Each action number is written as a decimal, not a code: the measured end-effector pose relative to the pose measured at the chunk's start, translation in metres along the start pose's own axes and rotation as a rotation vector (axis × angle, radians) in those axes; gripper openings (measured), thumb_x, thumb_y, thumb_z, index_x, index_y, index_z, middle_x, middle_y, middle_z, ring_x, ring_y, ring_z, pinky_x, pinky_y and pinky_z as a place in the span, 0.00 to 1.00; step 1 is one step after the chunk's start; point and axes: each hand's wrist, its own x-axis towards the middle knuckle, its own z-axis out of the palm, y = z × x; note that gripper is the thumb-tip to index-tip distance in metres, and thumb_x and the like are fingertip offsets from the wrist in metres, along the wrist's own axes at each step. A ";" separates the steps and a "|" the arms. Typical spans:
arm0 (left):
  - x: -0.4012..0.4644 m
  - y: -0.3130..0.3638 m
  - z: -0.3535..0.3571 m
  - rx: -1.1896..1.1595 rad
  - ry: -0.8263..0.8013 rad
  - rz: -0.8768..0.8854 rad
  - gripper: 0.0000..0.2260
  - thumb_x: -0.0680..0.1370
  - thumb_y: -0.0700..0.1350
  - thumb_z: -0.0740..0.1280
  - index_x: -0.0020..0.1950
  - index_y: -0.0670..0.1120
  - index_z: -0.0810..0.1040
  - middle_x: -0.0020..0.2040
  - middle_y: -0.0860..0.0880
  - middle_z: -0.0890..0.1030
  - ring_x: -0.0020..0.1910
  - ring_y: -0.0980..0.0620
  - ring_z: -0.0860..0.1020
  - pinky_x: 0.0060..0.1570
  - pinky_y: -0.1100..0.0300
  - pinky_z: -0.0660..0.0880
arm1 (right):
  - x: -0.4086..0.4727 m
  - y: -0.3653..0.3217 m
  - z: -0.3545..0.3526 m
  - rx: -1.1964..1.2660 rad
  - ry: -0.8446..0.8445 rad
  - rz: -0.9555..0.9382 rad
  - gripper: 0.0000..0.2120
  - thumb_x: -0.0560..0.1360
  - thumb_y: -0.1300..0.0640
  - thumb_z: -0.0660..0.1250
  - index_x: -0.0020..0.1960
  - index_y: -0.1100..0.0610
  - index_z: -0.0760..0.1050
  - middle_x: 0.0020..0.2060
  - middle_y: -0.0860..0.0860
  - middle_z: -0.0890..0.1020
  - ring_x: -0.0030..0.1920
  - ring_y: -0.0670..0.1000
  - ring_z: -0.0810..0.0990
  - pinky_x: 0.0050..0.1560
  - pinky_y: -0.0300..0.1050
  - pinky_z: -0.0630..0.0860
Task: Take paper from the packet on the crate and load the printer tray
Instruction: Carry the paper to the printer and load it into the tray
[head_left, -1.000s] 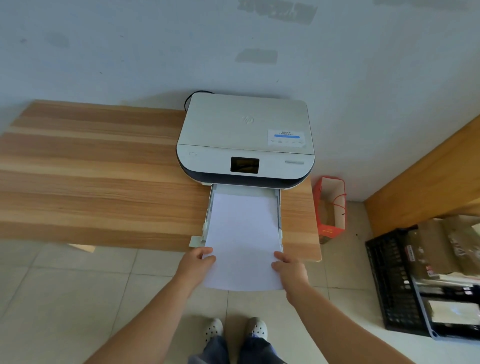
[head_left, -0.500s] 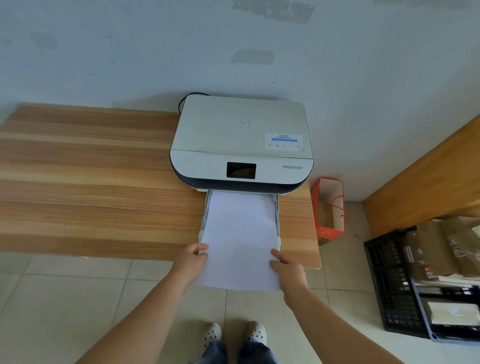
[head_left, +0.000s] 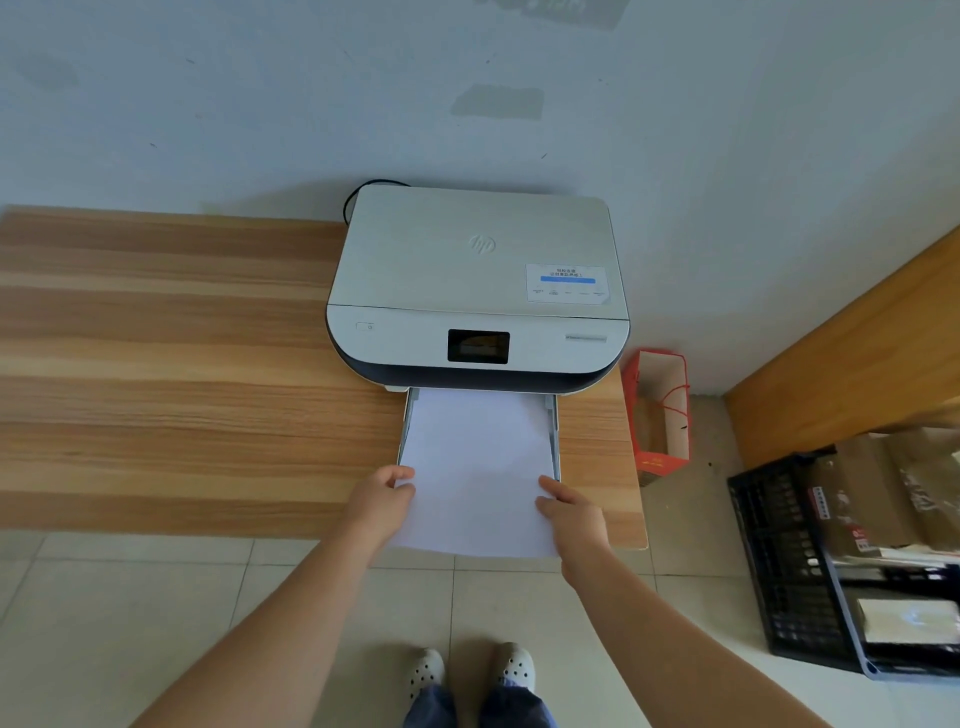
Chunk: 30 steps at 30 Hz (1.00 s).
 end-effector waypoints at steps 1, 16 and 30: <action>0.003 0.003 0.001 0.008 0.009 0.003 0.15 0.77 0.39 0.62 0.62 0.48 0.77 0.68 0.44 0.74 0.60 0.51 0.74 0.48 0.62 0.66 | 0.003 -0.003 0.001 -0.005 0.003 0.002 0.16 0.76 0.63 0.65 0.62 0.50 0.79 0.55 0.51 0.81 0.51 0.55 0.81 0.58 0.53 0.79; 0.030 0.030 0.004 0.083 0.032 0.041 0.14 0.79 0.37 0.59 0.64 0.44 0.75 0.65 0.44 0.75 0.52 0.50 0.73 0.46 0.60 0.69 | 0.032 -0.034 0.005 -0.094 -0.037 0.018 0.18 0.76 0.60 0.66 0.65 0.49 0.76 0.61 0.53 0.78 0.57 0.56 0.78 0.63 0.55 0.75; 0.036 0.043 -0.003 0.234 0.045 0.105 0.14 0.79 0.41 0.60 0.65 0.44 0.74 0.63 0.45 0.77 0.55 0.48 0.75 0.49 0.57 0.71 | 0.033 -0.054 0.006 -0.205 -0.065 -0.042 0.20 0.78 0.56 0.65 0.70 0.50 0.71 0.65 0.51 0.76 0.58 0.57 0.78 0.61 0.52 0.75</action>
